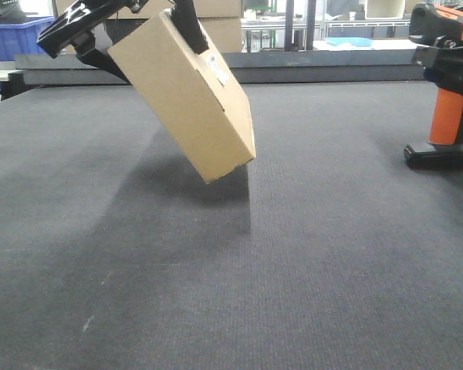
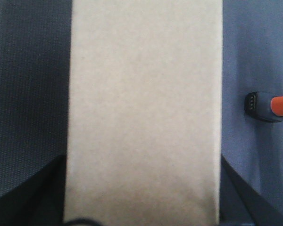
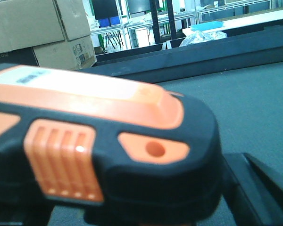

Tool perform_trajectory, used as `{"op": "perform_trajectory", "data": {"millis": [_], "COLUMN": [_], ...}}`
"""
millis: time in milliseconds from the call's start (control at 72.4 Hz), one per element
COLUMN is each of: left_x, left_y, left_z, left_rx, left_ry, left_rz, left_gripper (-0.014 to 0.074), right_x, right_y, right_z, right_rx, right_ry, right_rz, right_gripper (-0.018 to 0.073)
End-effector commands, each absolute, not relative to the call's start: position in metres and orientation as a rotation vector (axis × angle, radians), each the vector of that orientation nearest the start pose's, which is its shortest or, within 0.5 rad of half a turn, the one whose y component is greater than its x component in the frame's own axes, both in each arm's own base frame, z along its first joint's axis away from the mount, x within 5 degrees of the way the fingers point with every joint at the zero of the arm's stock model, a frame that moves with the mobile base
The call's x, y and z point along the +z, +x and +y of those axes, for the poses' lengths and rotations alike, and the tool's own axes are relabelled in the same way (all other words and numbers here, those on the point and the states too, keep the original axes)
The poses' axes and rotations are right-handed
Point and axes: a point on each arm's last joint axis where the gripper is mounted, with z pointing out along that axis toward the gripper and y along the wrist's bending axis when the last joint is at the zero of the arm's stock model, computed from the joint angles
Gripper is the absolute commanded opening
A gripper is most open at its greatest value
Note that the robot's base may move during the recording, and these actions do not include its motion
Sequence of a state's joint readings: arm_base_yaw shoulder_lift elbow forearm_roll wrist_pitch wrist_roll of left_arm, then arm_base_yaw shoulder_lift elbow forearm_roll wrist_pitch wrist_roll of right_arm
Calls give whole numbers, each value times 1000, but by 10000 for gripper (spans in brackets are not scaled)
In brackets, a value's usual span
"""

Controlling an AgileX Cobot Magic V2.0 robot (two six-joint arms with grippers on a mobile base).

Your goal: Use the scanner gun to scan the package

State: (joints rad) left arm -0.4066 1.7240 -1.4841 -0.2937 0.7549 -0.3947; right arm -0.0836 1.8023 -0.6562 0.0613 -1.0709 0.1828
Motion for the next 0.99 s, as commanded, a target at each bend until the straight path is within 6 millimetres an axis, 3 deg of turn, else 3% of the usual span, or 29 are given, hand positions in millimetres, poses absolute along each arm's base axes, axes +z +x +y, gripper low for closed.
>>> {"op": "perform_trajectory", "data": {"millis": [0,428,705,981], "left_x": [316,315,315,315], "left_y": [348,347,346,346], "left_z": [-173,-173,-173,-173], "left_rx": [-688,-688,-685,-685], "left_ry": [-168,-168,-166,-166], "left_rz": [2533,2543,2556,2556], "left_gripper": [-111,-111,-111,-111], "right_x": [189,183,182,194], "right_y": [334,331,317,298], "right_z": [-33,-26,-26,-25], "right_rx": [61,86,79,78], "right_ry": [257,171,197,196], "right_rz": [1489,1575,1603,1593], "right_gripper": [560,560,560,560]}}
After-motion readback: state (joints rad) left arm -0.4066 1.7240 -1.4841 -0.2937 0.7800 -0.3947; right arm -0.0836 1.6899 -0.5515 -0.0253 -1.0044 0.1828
